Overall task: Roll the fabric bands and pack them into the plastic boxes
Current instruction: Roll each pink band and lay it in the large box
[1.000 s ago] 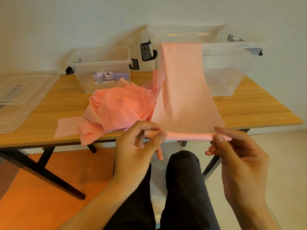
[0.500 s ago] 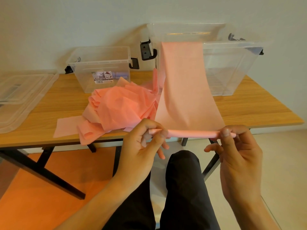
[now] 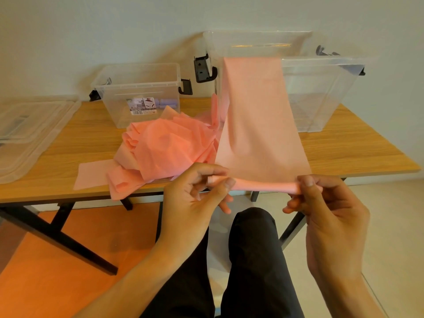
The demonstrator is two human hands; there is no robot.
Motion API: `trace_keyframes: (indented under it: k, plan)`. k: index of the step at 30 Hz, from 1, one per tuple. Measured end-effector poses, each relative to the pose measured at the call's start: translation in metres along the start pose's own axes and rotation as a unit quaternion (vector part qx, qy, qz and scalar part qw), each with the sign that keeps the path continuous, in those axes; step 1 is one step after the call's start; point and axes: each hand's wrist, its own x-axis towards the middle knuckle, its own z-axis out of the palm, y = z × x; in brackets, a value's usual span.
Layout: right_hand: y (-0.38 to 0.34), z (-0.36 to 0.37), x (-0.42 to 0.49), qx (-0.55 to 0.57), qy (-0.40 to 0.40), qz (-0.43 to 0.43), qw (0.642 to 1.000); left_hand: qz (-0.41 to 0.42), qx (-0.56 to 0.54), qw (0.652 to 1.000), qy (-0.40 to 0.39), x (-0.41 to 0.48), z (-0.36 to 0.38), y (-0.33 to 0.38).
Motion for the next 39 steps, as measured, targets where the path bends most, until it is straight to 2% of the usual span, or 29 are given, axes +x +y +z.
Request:
trace_keyframes:
  k: [11,15,24,29,35,39]
  plan:
    - [0.000,-0.002,-0.001,-0.004,-0.003,0.008,1.000,-0.038,0.003,0.998,-0.039,0.007,0.005,0.003]
    - [-0.001,-0.002,0.000,0.003,0.004,0.007,1.000,-0.050,-0.032,0.997,-0.041,0.008,0.004,0.005]
    - [0.001,-0.002,-0.003,0.031,-0.017,0.021,0.999,-0.029,-0.030,0.999,0.000,-0.002,-0.007,-0.001]
    - [0.001,-0.006,-0.004,0.011,-0.074,0.019,0.997,-0.015,-0.018,1.000,0.013,-0.002,-0.010,0.001]
    - [0.000,-0.005,-0.005,-0.022,-0.068,-0.001,0.997,0.005,-0.021,1.000,0.019,0.000,-0.009,0.002]
    - [0.001,-0.001,-0.003,-0.021,-0.070,0.000,0.997,0.032,0.000,0.999,-0.004,0.003,-0.009,-0.001]
